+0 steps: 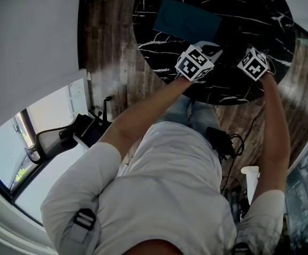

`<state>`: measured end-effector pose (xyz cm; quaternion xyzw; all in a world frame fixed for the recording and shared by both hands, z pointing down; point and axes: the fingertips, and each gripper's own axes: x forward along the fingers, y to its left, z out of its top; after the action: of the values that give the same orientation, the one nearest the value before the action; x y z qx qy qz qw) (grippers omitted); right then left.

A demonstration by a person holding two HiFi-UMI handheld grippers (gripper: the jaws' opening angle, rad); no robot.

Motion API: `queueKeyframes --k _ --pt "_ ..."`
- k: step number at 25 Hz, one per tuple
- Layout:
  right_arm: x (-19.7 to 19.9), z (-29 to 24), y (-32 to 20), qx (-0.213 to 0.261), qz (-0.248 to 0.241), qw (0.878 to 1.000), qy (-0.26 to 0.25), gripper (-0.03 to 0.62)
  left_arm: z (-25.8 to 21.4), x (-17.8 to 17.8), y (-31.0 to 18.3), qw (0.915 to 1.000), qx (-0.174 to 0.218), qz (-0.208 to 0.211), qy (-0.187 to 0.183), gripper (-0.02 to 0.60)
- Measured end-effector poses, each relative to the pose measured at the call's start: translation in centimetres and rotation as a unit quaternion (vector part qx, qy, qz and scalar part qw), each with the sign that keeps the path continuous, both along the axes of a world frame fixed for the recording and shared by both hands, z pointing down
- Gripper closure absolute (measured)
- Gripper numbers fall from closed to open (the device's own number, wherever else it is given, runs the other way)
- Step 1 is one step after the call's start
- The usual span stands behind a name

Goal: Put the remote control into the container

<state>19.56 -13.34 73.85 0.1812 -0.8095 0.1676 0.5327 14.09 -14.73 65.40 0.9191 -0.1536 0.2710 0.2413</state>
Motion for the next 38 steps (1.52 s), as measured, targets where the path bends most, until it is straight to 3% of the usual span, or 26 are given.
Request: queueKeyframes --k 29,34,38 --pt "2.5 -0.4 -2.4 0.084 0.064 0.993 0.051 0.402 -1.4 -2.0 2.4 0.9999 0.013 -0.007 -0.001 0.58" --pt "2.7 -3.8 -3.2 0.146 0.098 0.983 0.046 0.387 -3.1 -2.7 2.7 0.9996 0.023 -0.014 0.009 0.58" --pt "1.3 -10.9 -2.2 0.21 0.159 0.964 -0.021 0.388 -7.3 -3.7 2.9 0.9978 0.034 -0.036 0.043 0.58"
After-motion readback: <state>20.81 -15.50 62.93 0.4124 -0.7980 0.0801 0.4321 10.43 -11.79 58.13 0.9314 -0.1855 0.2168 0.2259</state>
